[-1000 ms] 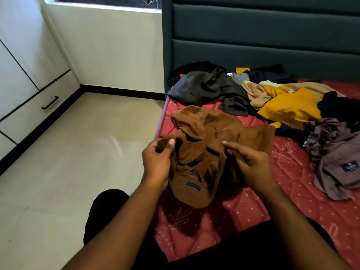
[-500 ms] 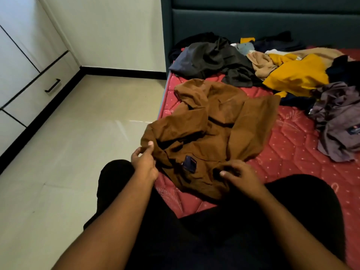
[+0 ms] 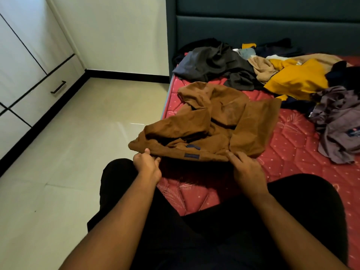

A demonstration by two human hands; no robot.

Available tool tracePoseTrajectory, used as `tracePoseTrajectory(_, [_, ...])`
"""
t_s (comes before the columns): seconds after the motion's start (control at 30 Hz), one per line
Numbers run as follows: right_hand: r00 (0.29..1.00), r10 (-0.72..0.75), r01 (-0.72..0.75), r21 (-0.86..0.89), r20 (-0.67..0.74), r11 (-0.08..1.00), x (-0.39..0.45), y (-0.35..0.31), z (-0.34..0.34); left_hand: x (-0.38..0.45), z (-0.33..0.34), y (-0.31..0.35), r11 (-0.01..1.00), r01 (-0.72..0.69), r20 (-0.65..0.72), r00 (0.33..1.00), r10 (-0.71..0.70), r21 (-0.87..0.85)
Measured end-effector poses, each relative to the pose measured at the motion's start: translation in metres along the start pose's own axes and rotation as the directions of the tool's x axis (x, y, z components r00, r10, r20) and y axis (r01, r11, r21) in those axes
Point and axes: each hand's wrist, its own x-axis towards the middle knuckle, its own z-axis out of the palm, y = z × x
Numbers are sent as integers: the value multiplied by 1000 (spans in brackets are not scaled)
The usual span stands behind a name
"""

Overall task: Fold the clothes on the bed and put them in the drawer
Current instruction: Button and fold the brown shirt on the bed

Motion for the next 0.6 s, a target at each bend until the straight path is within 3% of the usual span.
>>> tracePoseTrajectory(0.07, [999, -4, -2, 191, 33, 982, -1, 4, -2, -1, 7, 8, 997, 22, 11, 1000, -21, -74])
tracePoseTrajectory(0.13, [990, -118, 87, 303, 83, 949, -6, 16, -2, 7, 9, 16, 998, -32, 5, 999, 32, -55])
tracePoseTrajectory(0.2, [965, -237, 186, 352, 109, 917, -10, 25, -7, 15, 0, 21, 949, -251, 1, 967, 255, 189])
tracePoseTrajectory(0.23, [950, -276, 207, 365, 148, 908, -9, 24, -13, 18, -5, 20, 802, -432, 86, 895, 438, 413])
tracePoseTrajectory(0.27, [924, -314, 222, 362, 218, 905, -9, 20, -16, 13, -9, 18, 540, -582, 278, 794, 541, 608])
tracePoseTrajectory(0.3, [885, -345, 242, 322, 313, 915, -8, 15, -17, 5, -10, 14, 247, -690, 526, 694, 492, 680])
tracePoseTrajectory(0.33, [817, -349, 269, 233, 458, 935, -6, 9, -16, -4, -8, 5, 36, -764, 729, 628, 275, 644])
tracePoseTrajectory(0.37, [745, -325, 321, 115, 583, 940, -2, 4, -11, -13, -6, -9, -93, -819, 823, 569, 0, 566])
tracePoseTrajectory(0.4, [696, -308, 385, 24, 649, 922, 4, -4, -7, -25, -4, -25, -188, -854, 829, 517, -214, 485])
tracePoseTrajectory(0.43, [694, -344, 443, 2, 632, 897, 10, -13, -4, -31, -5, -43, -265, -870, 813, 486, -321, 416])
tracePoseTrajectory(0.5, [773, -453, 525, -48, 444, 850, 19, -27, 6, -39, -9, -72, -394, -854, 815, 477, -330, 340])
tracePoseTrajectory(0.53, [818, -438, 503, -95, 372, 859, 20, -28, 12, -40, -12, -79, -473, -828, 816, 480, -322, 300])
tracePoseTrajectory(0.6, [912, -234, 294, -141, 337, 945, 19, -22, 14, -35, -15, -84, -546, -807, 822, 457, -340, 223])
